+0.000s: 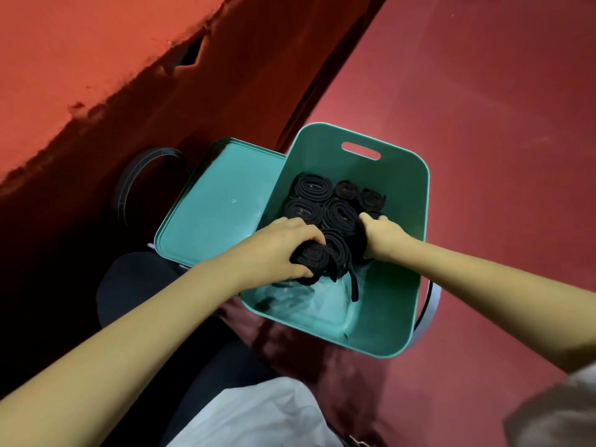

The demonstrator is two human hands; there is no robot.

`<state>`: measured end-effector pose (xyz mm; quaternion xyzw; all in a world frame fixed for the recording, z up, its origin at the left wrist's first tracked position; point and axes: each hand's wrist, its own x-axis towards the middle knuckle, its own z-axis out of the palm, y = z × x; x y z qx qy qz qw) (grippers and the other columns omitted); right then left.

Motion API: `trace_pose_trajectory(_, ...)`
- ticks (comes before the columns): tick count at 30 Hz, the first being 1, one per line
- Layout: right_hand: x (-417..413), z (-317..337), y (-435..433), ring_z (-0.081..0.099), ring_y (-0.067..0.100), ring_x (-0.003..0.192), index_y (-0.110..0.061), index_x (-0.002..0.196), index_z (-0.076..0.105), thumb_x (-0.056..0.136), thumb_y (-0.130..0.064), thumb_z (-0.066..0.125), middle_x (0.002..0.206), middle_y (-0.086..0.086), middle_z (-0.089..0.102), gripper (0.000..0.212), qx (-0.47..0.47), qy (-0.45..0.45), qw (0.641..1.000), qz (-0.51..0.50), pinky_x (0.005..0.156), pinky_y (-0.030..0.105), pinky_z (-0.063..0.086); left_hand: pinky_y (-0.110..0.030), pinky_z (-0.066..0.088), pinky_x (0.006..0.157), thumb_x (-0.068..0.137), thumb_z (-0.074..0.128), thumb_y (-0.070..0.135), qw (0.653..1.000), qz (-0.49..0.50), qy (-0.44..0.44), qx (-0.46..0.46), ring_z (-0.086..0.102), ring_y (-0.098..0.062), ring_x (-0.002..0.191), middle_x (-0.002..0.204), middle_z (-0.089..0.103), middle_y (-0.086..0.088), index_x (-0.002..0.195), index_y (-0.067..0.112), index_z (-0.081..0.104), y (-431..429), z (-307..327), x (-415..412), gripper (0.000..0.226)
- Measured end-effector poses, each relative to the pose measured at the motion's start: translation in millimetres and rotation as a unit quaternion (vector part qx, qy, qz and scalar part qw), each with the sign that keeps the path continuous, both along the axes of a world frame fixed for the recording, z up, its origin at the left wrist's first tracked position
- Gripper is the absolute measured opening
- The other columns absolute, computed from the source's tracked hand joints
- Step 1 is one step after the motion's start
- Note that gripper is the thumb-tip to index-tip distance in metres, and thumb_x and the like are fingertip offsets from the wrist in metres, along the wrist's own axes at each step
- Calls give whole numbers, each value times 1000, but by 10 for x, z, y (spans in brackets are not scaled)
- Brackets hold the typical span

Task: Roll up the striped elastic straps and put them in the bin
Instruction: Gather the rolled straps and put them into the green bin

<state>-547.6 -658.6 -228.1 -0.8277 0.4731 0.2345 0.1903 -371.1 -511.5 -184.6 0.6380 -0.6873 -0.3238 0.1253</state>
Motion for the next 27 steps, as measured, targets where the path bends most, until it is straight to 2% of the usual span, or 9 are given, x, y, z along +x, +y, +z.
trace_pose_trajectory(5,10,-31,-23,59,38,101,-8,120,41,81,-13,68,111,17,62,48,-60,-2,998,4,70,36,42,-28,35,97,81,74,32,1000,-2,-11,-1,41,-14,111,118,51,5,125,30,52,-5,-22,0,50)
trace_pose_trajectory(9,11,-35,-39,64,36,92,-9,107,41,77,-8,73,105,17,66,44,5,-30,999,-45,71,35,46,-30,36,98,81,74,32,1000,-1,-11,0,42,-15,112,118,52,5,125,30,52,5,-26,-3,49)
trace_pose_trajectory(13,-40,-50,-67,67,37,87,-6,108,40,74,-4,73,100,21,67,47,26,-55,995,-83,68,37,48,-32,38,98,82,73,33,1000,-4,-19,0,43,-15,113,118,52,5,126,30,51,-2,-33,-3,49)
trace_pose_trajectory(16,-22,-63,-83,70,37,77,-11,88,42,73,5,68,91,19,67,34,41,-93,990,-93,67,42,56,-32,38,97,82,73,34,1000,2,-22,-2,43,-14,113,118,51,6,126,30,51,-6,-42,-12,49)
trace_pose_trajectory(18,6,-51,-74,70,38,79,-13,81,44,74,8,64,87,17,65,30,60,-107,987,-100,72,46,58,-33,39,97,82,73,35,1000,6,-28,-2,42,-14,113,119,51,6,126,31,50,-6,-48,-24,50)
trace_pose_trajectory(20,9,4,-69,71,36,81,-11,84,49,75,7,64,87,17,67,25,68,-92,989,-92,73,43,58,-34,39,97,82,72,36,999,9,-33,1,42,-14,114,120,51,7,127,31,50,-8,-51,-35,51)
trace_pose_trajectory(23,-30,207,-66,66,27,76,-9,97,56,76,1,67,94,15,67,25,41,-63,995,-61,67,34,53,-35,40,97,82,72,36,999,14,-37,2,43,-15,114,121,51,7,128,32,50,-9,-46,-45,51)
trace_pose_trajectory(25,-58,406,-22,60,22,79,-10,111,58,78,0,71,101,9,62,36,48,-105,992,-49,72,32,51,-34,40,97,82,73,35,999,15,-31,1,43,-15,113,121,52,6,128,31,50,-14,-39,-54,52)
trace_pose_trajectory(27,-93,636,101,62,19,75,-12,121,55,79,3,72,104,6,59,47,159,-187,967,-62,70,26,53,-32,38,97,81,74,35,1000,16,-21,-8,45,-16,113,121,53,5,128,30,51,-31,-27,-85,53)
